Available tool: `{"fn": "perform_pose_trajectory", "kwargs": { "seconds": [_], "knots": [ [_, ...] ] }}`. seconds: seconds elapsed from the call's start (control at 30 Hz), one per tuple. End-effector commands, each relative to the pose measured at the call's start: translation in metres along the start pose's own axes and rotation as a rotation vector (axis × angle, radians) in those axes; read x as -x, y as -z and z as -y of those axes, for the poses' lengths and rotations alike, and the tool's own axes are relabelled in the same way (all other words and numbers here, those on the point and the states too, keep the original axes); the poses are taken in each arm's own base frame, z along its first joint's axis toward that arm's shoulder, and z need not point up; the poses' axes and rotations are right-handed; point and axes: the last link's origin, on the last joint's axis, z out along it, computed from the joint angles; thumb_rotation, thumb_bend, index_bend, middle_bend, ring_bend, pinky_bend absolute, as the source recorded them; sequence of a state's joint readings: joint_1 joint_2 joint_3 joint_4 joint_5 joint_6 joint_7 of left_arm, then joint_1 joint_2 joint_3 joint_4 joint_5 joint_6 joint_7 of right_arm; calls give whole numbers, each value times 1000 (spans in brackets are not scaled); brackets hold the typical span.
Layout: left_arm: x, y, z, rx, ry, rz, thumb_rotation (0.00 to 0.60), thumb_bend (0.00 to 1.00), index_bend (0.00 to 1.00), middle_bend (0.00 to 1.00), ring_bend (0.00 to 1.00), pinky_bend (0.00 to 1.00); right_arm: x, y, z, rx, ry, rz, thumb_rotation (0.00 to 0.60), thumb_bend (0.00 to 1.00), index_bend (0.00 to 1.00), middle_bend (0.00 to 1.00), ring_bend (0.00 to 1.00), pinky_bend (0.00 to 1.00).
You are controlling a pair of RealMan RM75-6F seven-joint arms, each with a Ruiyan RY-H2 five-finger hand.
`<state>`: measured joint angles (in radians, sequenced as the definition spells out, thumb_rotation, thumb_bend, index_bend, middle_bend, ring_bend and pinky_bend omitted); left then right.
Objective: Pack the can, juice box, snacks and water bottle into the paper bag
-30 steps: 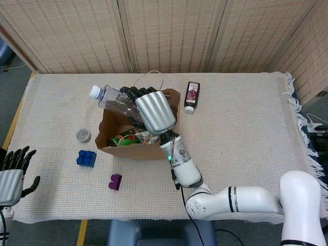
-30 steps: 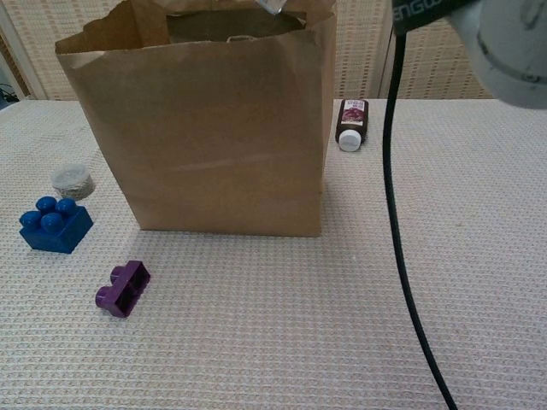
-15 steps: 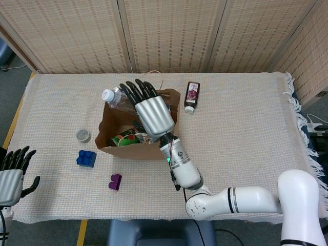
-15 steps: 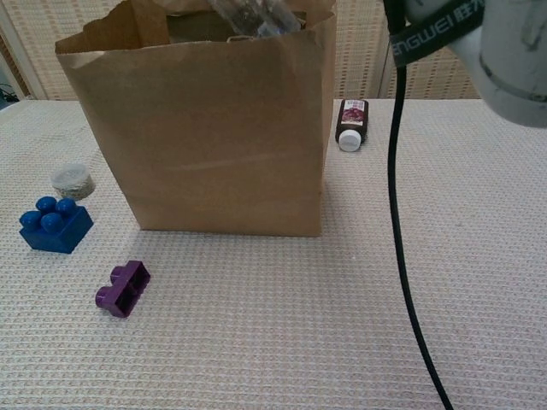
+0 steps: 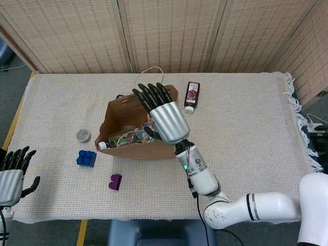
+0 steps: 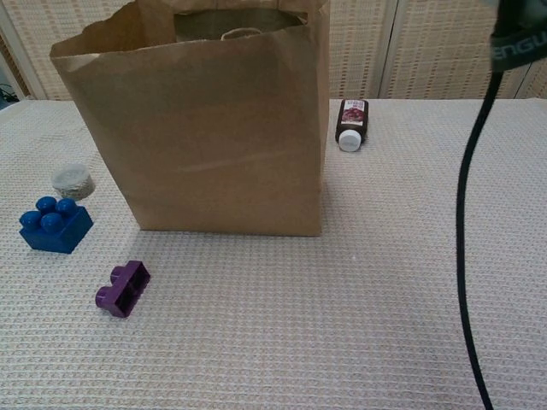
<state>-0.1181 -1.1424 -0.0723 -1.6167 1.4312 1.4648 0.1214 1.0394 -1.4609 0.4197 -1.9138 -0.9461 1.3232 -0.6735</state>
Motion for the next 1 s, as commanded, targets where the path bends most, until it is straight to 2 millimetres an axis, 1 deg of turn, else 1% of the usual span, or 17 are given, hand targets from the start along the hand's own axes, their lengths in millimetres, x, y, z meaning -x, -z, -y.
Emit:
{"fn": "perform_pose_trajectory", "kwargs": {
  "seconds": [0.03, 0.13, 0.17, 0.23, 0.27, 0.33, 0.37, 0.43, 0.53, 0.67, 0.77, 0.83, 0.9, 1.0],
  "knots": [
    [0, 0, 0, 0, -1, 0, 600, 375, 104, 0, 0, 0, -14, 29, -26, 30, 16, -25, 600, 130, 0, 13, 0, 46],
    [0, 0, 0, 0, -3, 0, 600, 374, 104, 0, 0, 0, -23, 60, -55, 70, 40, -21, 600, 130, 0, 13, 0, 40],
    [0, 0, 0, 0, -4, -1, 600, 374, 104, 0, 0, 0, -25, 73, -67, 86, 54, -21, 600, 130, 0, 13, 0, 36],
    [0, 0, -1, 0, -5, -1, 600, 374, 104, 0, 0, 0, -27, 93, -87, 112, 71, -18, 600, 129, 0, 13, 0, 28],
    [0, 0, -1, 0, -6, -2, 600, 374, 104, 0, 0, 0, -27, 108, -100, 132, 80, -11, 600, 129, 0, 13, 0, 25],
    [0, 0, -1, -1, -9, -3, 600, 374, 102, 0, 0, 0, -25, 130, -117, 159, 84, 8, 600, 130, 0, 8, 0, 15],
    [0, 0, -1, -2, -11, -3, 600, 373, 102, 0, 0, 0, -22, 145, -128, 176, 85, 26, 600, 130, 0, 4, 0, 10],
    [0, 0, -1, -3, -12, -4, 600, 374, 101, 0, 0, 0, -16, 168, -141, 199, 86, 65, 600, 130, 0, 0, 0, 2],
    [0, 0, -2, -7, -16, -7, 600, 374, 101, 0, 0, 0, -4, 210, -159, 237, 94, 119, 600, 128, 0, 0, 0, 0],
    [1, 1, -2, -10, -19, -9, 600, 374, 100, 0, 0, 0, 8, 250, -173, 257, 152, 102, 600, 127, 0, 0, 0, 0],
    [1, 0, -2, -11, -20, -10, 600, 374, 99, 0, 0, 0, 17, 270, -181, 266, 210, 107, 600, 127, 0, 0, 0, 0],
    [1, 1, -2, -11, -19, -10, 600, 374, 98, 0, 0, 0, 20, 276, -184, 267, 223, 107, 600, 127, 0, 0, 0, 0],
    [1, 1, -2, -10, -19, -10, 600, 374, 97, 0, 0, 0, 22, 278, -184, 264, 215, 106, 600, 127, 0, 0, 0, 0],
    [1, 1, -2, -10, -17, -10, 600, 374, 96, 0, 0, 0, 21, 275, -183, 259, 192, 83, 600, 126, 0, 0, 0, 0]
  ]
}}
